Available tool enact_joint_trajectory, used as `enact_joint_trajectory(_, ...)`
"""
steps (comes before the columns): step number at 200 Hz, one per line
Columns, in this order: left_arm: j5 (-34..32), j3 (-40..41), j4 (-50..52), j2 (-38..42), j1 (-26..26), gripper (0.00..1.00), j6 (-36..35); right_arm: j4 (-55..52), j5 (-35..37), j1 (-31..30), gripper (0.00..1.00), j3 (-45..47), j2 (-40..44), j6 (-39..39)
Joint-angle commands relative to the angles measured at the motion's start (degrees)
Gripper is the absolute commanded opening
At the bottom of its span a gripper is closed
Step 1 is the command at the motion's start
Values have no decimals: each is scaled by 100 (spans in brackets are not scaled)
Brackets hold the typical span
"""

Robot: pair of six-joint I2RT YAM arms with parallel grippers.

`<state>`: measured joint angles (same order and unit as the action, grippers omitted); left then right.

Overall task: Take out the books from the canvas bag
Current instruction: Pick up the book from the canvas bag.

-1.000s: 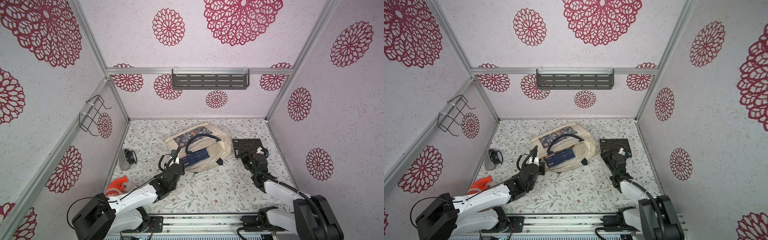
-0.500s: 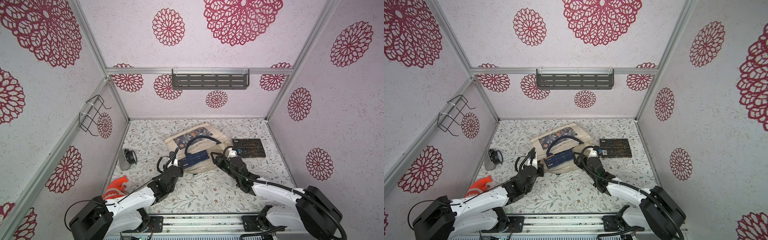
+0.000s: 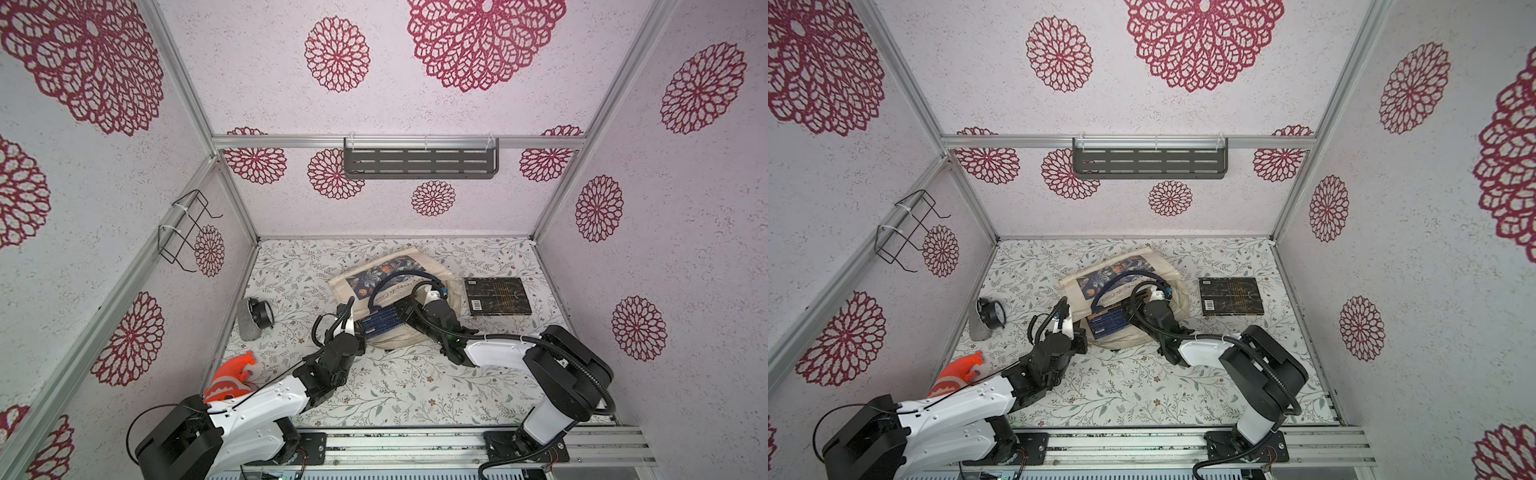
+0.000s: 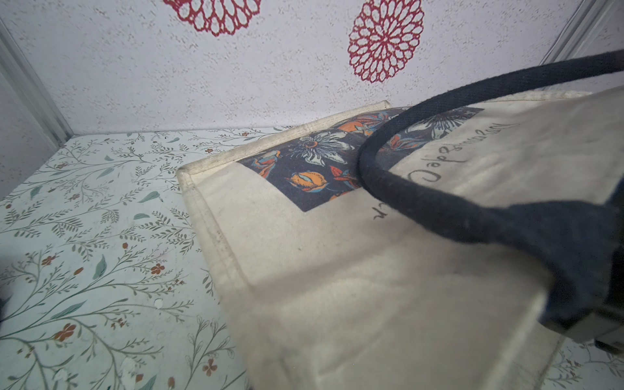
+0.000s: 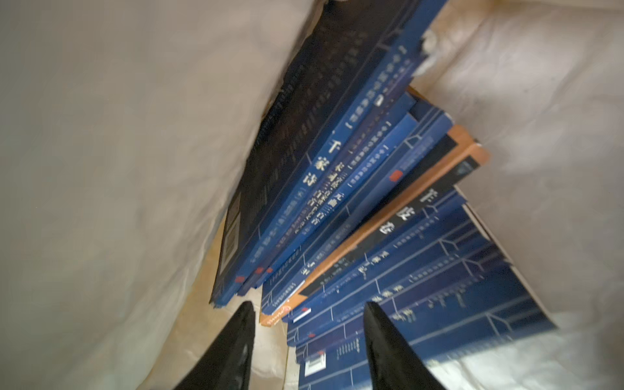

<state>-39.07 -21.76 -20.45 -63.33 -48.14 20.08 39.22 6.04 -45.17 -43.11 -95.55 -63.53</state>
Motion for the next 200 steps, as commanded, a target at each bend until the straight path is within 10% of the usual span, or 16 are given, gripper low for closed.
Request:
enact_joint_trajectory(1, 37, -50, -427, 168, -7, 0, -41, 298, 207, -18, 52, -299, -137, 59)
enact_joint_trajectory(200, 110, -63, -390, 190, -9, 0, -48, -136, 733, -75, 42, -1218, -291, 190)
